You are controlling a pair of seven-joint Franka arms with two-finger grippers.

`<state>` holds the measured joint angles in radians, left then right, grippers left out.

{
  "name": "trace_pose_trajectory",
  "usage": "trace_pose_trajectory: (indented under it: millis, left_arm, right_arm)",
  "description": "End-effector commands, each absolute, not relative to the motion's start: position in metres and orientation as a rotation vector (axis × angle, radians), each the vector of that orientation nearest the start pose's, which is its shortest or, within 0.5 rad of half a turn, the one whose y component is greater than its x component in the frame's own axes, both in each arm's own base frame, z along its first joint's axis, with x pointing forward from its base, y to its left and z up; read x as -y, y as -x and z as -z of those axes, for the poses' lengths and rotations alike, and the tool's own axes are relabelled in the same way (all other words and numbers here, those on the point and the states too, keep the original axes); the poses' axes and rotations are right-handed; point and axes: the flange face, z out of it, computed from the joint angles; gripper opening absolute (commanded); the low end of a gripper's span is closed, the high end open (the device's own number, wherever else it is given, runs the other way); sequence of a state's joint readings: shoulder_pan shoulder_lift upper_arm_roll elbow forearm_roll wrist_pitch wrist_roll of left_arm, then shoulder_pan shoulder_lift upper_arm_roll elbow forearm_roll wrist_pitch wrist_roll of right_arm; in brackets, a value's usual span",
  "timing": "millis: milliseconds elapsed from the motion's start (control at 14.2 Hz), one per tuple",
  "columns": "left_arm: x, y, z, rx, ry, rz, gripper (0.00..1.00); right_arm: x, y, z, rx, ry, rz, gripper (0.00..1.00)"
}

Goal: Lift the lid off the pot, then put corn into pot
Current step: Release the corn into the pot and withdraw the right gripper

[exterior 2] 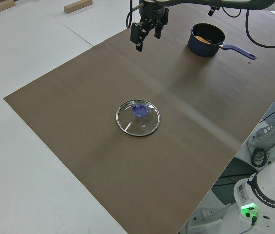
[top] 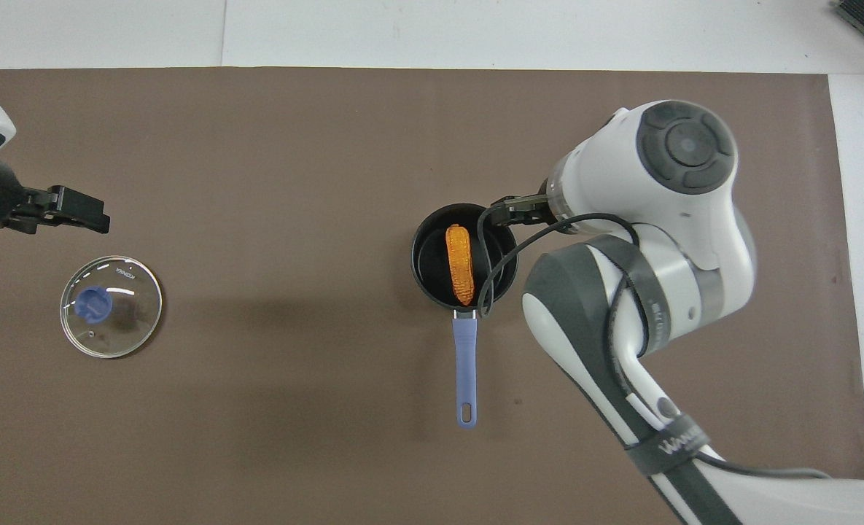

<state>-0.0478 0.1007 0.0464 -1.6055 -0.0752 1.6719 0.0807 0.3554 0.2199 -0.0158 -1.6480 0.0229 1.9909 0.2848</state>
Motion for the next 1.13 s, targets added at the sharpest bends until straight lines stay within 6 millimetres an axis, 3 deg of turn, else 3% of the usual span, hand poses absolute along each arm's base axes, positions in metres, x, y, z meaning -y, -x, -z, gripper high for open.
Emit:
trace_pose_trajectory:
  millis: [0, 212, 424, 918, 1060]
  left_arm:
    - [0.007, -0.580, -0.584, -0.137, 3.189, -0.062, 1.00]
    - [0.006, -0.573, -0.605, -0.162, 3.157, -0.064, 1.00]
    - [0.007, -0.566, -0.604, -0.194, 3.158, -0.071, 1.00]
    - [0.014, -0.564, -0.607, -0.240, 3.127, -0.108, 1.00]
    - [0.014, -0.569, -0.613, -0.232, 3.140, -0.149, 1.00]
  right_arm:
    - [-0.168, -0.594, -0.528, 0.018, 3.107, 0.160, 1.00]
    - [-0.112, -0.578, -0.568, 0.023, 3.122, 0.124, 1.00]
    - [-0.071, -0.557, -0.598, 0.078, 3.130, 0.074, 1.00]
    - [-0.015, -0.516, -0.642, 0.034, 3.128, 0.009, 1.00]
    - [0.001, -0.503, -0.668, -0.010, 3.110, 0.019, 1.00]
